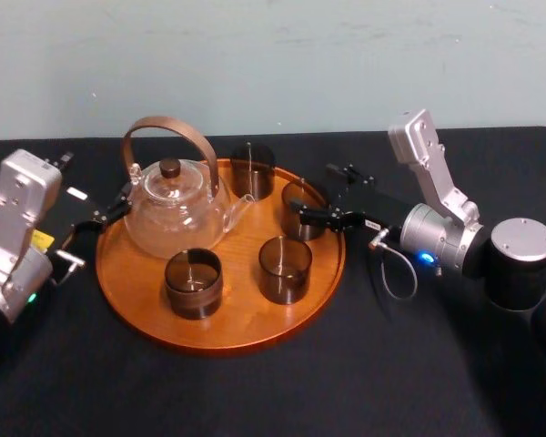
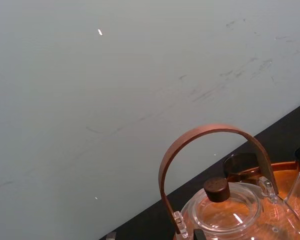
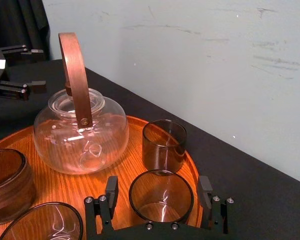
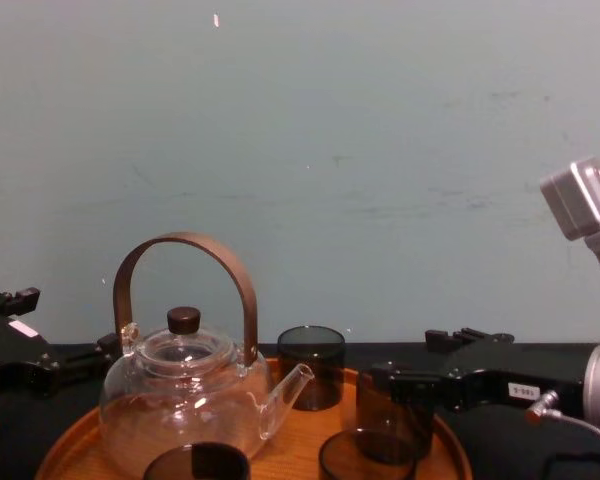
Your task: Pick up the glass from the table and place it on the tray.
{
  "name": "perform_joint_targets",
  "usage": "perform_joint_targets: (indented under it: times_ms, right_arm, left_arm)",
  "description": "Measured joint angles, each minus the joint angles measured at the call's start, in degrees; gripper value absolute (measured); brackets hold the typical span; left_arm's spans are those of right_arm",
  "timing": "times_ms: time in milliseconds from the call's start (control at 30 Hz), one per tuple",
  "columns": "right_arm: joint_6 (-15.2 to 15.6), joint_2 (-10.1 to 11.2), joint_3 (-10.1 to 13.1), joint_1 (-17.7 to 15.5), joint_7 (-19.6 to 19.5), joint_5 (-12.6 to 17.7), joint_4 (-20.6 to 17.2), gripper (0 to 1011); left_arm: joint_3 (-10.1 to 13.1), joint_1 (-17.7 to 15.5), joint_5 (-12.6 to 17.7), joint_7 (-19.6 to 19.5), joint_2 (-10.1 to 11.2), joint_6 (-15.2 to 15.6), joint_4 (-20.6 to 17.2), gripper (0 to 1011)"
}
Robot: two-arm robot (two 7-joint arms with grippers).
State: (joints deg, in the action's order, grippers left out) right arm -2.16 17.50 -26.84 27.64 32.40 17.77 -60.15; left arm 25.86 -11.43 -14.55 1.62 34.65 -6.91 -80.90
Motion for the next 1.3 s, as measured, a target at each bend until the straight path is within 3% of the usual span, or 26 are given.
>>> perform_joint_targets:
  times_ms: [267, 567, 967, 1300]
  right_arm:
    - [0.5, 0.6, 0.7, -0.9, -0.1, 0.8, -1.9, 1002]
    - [1.3, 3.0, 2.3, -3.6, -1.1, 2.0, -8.7, 1002]
    - [1.3, 8.4, 5.8, -11.0, -2.7, 4.9, -20.9, 1002]
    - [0.0, 11.7, 9.0, -16.7, -3.7, 7.2, -26.3, 1002]
  left_arm:
    - [0.0, 0.0, 0.0, 0.0, 0.0, 0.0, 0.0, 1001]
    - [0.0, 0.0, 0.0, 0.0, 0.0, 0.0, 0.0, 1001]
    - [0.0, 0.0, 0.0, 0.0, 0.0, 0.0, 0.0, 1001]
    - [0.0, 0.0, 0.0, 0.0, 0.0, 0.0, 0.0, 1001]
